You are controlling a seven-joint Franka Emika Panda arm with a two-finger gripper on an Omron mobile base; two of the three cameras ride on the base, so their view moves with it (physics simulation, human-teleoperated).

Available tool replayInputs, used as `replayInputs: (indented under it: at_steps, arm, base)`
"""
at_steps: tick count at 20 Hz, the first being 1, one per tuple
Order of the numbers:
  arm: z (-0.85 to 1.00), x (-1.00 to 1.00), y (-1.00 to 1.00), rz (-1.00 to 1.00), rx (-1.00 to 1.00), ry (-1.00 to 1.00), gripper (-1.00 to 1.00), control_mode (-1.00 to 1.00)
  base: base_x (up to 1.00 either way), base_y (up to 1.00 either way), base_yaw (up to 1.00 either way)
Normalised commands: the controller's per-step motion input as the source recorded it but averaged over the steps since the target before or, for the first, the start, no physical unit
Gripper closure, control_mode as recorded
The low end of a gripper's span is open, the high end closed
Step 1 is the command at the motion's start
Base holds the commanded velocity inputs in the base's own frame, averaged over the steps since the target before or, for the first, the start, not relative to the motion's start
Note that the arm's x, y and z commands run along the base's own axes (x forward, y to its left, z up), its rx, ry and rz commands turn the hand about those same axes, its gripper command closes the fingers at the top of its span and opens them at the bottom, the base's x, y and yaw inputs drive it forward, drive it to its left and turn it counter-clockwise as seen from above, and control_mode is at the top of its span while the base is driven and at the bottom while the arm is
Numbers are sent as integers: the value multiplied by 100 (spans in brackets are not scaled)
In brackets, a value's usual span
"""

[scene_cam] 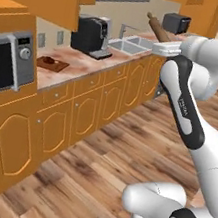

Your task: Open the cabinet, retrieve the rolling pin, and place it next to the meat on the cutting board to prepare for tenderizing.

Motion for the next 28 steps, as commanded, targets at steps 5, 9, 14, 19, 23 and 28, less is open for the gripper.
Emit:
replayInputs:
  at_steps: [5, 9, 14, 19, 23, 28]
  arm:
    - [0, 0, 0, 0, 0, 0, 100, 100]
    - [0, 0, 0, 0, 0, 0, 100, 100]
    - [0, 0, 0, 0, 0, 0, 100, 100]
    - [0, 0, 0, 0, 0, 0, 100, 100]
    - [0, 0, 0, 0, 0, 0, 100, 100]
    - [0, 0, 0, 0, 0, 0, 100, 100]
  base:
    - [31, 55, -43]
    - [32, 52, -41]
    - [47, 49, -39]
    - [60, 48, -35]
    - [91, 21, -26]
    - [100, -13, -7]
